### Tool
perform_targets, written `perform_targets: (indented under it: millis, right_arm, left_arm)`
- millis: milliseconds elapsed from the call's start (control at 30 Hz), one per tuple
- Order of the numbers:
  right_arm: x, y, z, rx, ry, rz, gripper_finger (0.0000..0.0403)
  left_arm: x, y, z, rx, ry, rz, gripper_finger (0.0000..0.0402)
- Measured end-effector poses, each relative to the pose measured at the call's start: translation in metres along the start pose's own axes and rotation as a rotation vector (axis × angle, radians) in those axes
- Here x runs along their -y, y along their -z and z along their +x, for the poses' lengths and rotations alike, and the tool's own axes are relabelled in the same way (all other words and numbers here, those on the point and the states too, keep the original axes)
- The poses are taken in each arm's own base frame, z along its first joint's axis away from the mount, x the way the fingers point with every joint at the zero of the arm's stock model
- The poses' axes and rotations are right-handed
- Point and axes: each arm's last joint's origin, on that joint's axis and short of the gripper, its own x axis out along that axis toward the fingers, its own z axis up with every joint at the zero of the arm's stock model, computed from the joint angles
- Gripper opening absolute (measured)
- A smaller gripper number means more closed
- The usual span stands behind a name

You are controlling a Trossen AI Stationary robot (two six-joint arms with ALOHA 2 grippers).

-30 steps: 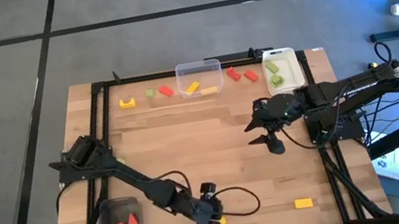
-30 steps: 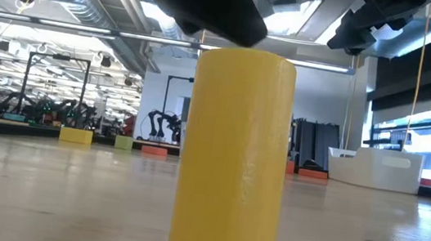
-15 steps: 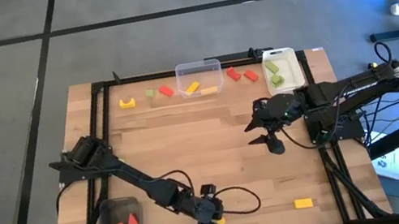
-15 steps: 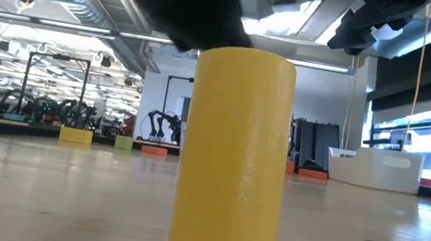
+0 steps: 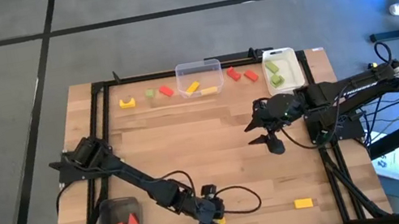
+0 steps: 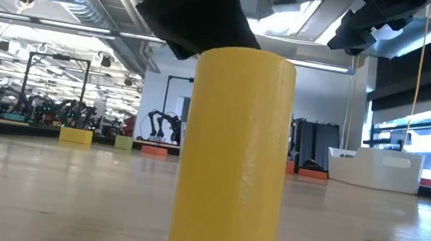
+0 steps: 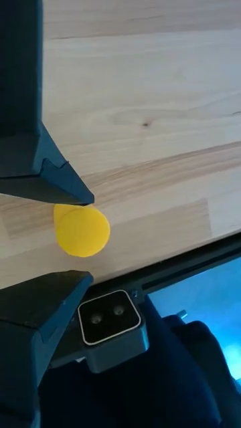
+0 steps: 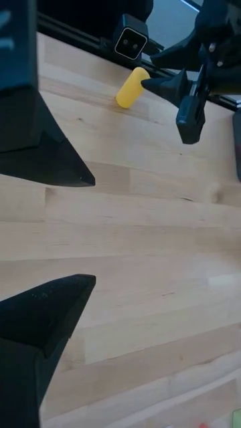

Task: Sort & place blocks by color
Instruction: Put the yellow cylindrical block into the transparent bin

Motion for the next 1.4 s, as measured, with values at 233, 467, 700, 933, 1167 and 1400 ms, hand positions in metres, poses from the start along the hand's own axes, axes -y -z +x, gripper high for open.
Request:
perform_targets:
  millis: [233,467,700,933,1167,1400]
  right_arm:
    - [0.0,0.0,0.0,0.0,0.0,0.0,0.0226]
    - [0.0,0.0,0.0,-0.001,0.0,0.0,0.0226]
    - [0.0,0.0,0.0,-0.001,0.0,0.0,0.0226]
    - [0.0,0.0,0.0,-0.001,0.0,0.0,0.0226]
    - [0.001,0.0,0.0,0.002,0.023,0.0,0.0226]
    - [0.001,0.001,0.0,-0.003,0.042,0.0,0.0226]
  left_arm:
    - [0.0,0.0,0.0,0.007,-0.021,0.003,0.016]
    - [-0.001,0.003,0.006,-0.001,-0.019,-0.003,0.016]
    - [-0.002,0.003,0.006,-0.002,-0.023,-0.004,0.016]
    - [-0.001,0.003,0.005,-0.001,-0.023,-0.003,0.016]
    - [-0.002,0.003,0.006,-0.001,-0.024,0.0,0.016]
    - [-0.002,0.005,0.01,0.008,-0.02,-0.006,0.016]
